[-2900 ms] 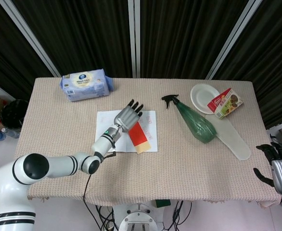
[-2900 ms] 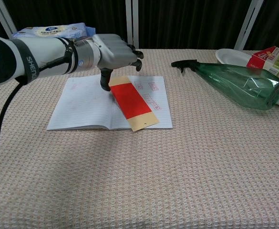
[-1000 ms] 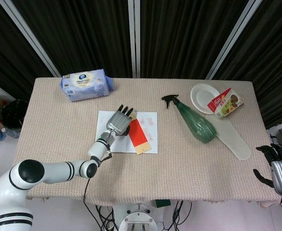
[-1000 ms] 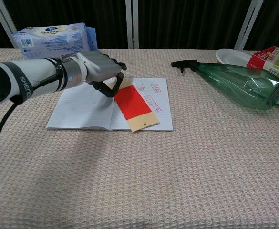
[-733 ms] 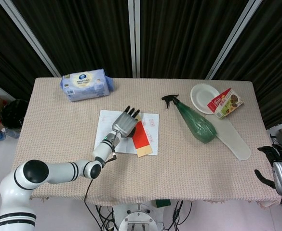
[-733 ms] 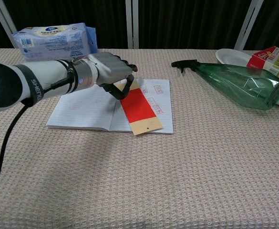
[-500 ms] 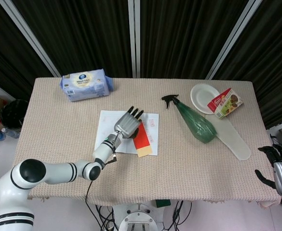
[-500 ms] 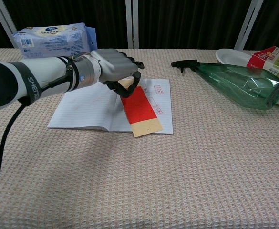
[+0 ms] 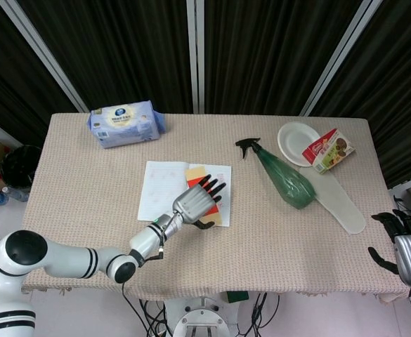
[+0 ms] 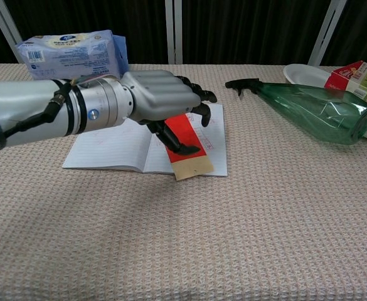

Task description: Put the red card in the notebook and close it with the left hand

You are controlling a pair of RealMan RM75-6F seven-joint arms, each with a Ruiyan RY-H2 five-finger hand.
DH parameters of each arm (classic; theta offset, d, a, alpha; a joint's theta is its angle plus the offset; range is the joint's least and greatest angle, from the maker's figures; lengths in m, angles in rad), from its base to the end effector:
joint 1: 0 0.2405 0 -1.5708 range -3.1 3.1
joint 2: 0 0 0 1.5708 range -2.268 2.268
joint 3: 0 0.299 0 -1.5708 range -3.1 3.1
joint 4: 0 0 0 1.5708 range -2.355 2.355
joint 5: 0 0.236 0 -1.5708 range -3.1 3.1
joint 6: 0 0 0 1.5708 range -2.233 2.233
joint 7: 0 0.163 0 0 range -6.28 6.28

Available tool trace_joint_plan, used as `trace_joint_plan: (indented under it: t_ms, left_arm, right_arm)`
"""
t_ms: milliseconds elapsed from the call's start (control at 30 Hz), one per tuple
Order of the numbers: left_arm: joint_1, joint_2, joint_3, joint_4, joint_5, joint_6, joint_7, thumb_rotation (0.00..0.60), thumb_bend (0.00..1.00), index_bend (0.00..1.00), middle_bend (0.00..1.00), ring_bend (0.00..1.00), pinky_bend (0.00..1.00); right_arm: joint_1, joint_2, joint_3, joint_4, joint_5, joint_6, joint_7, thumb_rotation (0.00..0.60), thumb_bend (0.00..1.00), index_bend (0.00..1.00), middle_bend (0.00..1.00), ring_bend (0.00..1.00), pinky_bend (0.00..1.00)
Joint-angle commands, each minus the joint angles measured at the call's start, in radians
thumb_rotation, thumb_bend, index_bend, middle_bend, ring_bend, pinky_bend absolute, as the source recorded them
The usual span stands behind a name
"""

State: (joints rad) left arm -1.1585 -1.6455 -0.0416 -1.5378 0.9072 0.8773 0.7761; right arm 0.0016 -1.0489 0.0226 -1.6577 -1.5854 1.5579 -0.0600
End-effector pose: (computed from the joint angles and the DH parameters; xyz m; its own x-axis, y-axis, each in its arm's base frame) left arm -0.0416 0.3763 -0.1205 0.8017 0.0829 0.5920 0.4454 -0.7432 -0.4992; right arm -0.3552 -0.1689 0.1759 0.4751 0.0114 0.8798 -0.8797 -0.0174 0.4753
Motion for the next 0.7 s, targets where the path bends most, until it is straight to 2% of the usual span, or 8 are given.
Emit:
trace_joint_plan:
  t_ms: [33,233,400,700]
  left_arm:
    - [0.016,-0.029,0.013,-0.014,0.056,0.031,-0.011,0.193,0.16,0.16,0.00,0.00,0.06]
    - [0.032,-0.093,0.017,0.038,0.109,0.054,-0.008,0.228,0.14,0.07,0.00,0.00,0.06]
    - [0.039,-0.140,0.013,0.116,0.100,0.037,-0.005,0.305,0.14,0.07,0.00,0.00,0.07]
    - [0.051,-0.183,-0.007,0.203,0.071,0.000,-0.011,0.349,0.14,0.07,0.00,0.00,0.07]
  right_arm:
    - [0.000,0.001,0.000,-0.001,0.000,0.000,-0.001,0.600,0.17,0.28,0.24,0.14,0.22]
    - [0.000,0.003,0.000,-0.005,-0.001,0.001,-0.005,0.600,0.17,0.28,0.24,0.14,0.22]
    - [0.001,0.002,0.000,-0.008,-0.001,-0.001,-0.008,0.600,0.17,0.28,0.24,0.14,0.22]
    - [0.003,0.003,0.002,-0.015,0.003,-0.005,-0.018,0.600,0.17,0.28,0.24,0.14,0.22]
